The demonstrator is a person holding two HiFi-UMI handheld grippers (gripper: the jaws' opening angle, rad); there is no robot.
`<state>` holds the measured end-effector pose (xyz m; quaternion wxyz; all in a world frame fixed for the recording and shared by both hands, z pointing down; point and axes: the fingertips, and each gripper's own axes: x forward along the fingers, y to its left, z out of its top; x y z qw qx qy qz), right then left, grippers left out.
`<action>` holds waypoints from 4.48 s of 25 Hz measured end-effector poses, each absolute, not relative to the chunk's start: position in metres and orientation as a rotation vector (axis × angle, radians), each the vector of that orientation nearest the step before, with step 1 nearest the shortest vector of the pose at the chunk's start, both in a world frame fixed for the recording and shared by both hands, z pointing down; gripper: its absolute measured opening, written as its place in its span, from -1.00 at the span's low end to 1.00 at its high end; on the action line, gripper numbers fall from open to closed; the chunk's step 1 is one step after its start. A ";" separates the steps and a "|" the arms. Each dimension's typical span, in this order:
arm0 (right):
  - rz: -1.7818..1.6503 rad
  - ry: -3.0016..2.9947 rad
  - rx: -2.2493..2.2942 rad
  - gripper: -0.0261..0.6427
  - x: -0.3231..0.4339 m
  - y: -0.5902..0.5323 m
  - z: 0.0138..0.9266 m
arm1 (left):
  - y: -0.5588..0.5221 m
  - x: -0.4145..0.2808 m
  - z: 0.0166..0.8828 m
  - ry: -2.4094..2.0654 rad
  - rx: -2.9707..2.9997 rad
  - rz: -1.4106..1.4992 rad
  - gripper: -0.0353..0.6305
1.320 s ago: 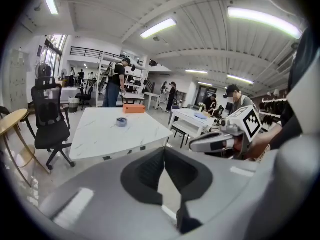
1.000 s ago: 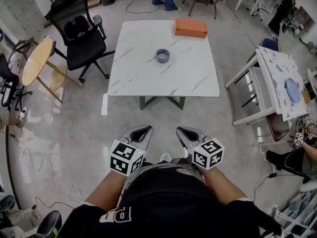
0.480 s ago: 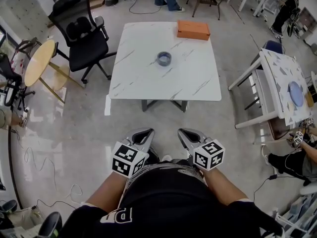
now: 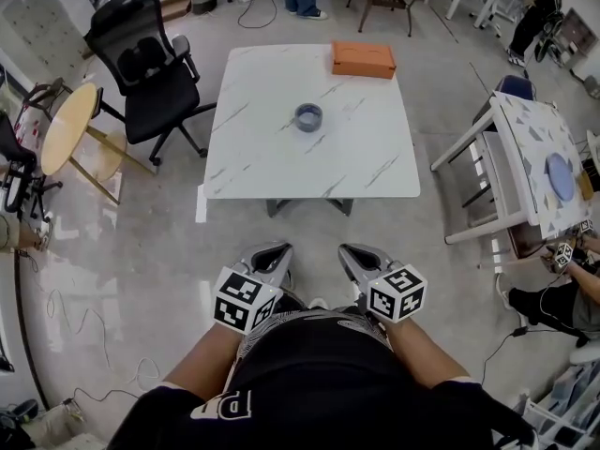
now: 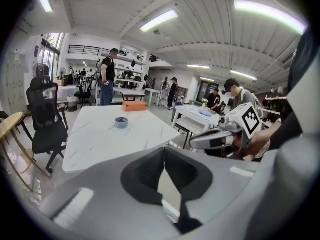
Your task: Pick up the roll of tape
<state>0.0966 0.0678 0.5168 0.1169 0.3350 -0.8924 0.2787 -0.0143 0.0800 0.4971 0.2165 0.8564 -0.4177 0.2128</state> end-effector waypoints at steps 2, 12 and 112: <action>0.808 -2.607 0.977 -0.93 0.094 0.061 0.518 | 0.068 -0.019 0.497 -1.161 2.369 0.580 -0.71; 0.841 -2.565 1.061 -0.93 0.087 -0.006 0.517 | 0.006 -0.037 0.497 -1.123 2.363 0.565 -0.71; 0.823 -2.532 0.999 -0.93 0.053 -0.246 0.517 | -0.245 -0.051 0.488 -1.116 2.457 0.700 -0.43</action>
